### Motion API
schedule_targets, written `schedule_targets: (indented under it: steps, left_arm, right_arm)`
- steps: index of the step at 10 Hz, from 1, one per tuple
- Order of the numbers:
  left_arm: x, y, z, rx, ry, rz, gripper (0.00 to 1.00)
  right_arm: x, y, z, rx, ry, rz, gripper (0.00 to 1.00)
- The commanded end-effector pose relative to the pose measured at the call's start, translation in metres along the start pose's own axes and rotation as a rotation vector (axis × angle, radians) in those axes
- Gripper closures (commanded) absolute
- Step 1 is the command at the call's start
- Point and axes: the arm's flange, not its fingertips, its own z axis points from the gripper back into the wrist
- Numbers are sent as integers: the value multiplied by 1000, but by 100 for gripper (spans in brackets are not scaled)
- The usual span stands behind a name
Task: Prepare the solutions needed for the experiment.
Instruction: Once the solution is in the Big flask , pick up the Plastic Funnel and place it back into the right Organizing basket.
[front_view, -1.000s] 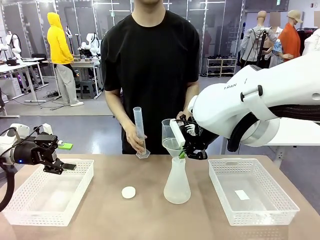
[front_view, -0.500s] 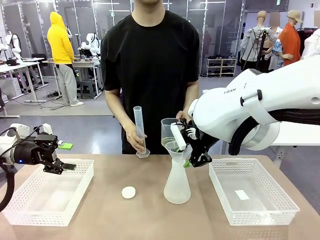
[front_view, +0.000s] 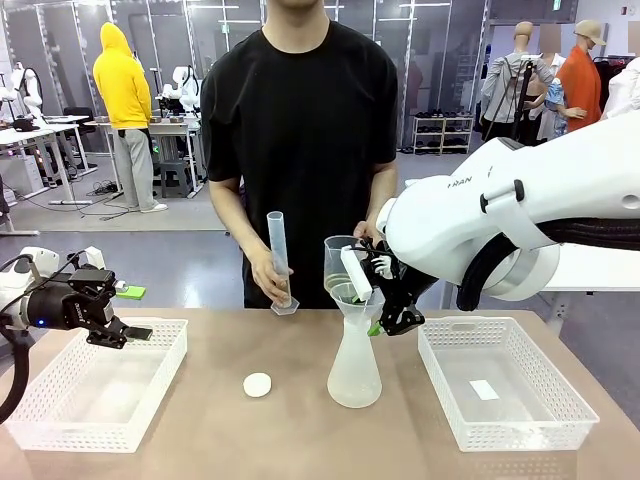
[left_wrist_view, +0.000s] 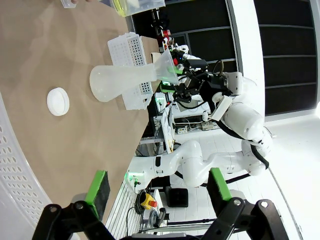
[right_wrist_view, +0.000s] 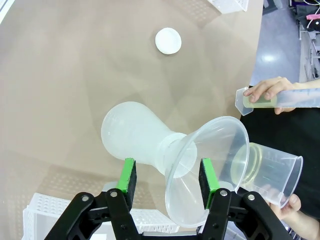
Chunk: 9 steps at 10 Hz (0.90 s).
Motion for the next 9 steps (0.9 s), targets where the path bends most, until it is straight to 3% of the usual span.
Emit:
schedule_targets:
  steps: [1, 6, 7, 9]
  left_arm:
    - [2, 0, -2, 8, -13, -1, 0]
    - [2, 0, -2, 8, -13, -1, 0]
    - [2, 0, -2, 8, -13, -1, 0]
    - [2, 0, -2, 8, -13, -1, 0]
  right_arm:
    - [0, -1, 0, -2, -4, -4, 36]
    - [0, 0, 0, 0, 0, 0, 36]
    - [12, 3, 13, -57, 43, -47, 16]
    - [14, 0, 39, -79, 66, -95, 16]
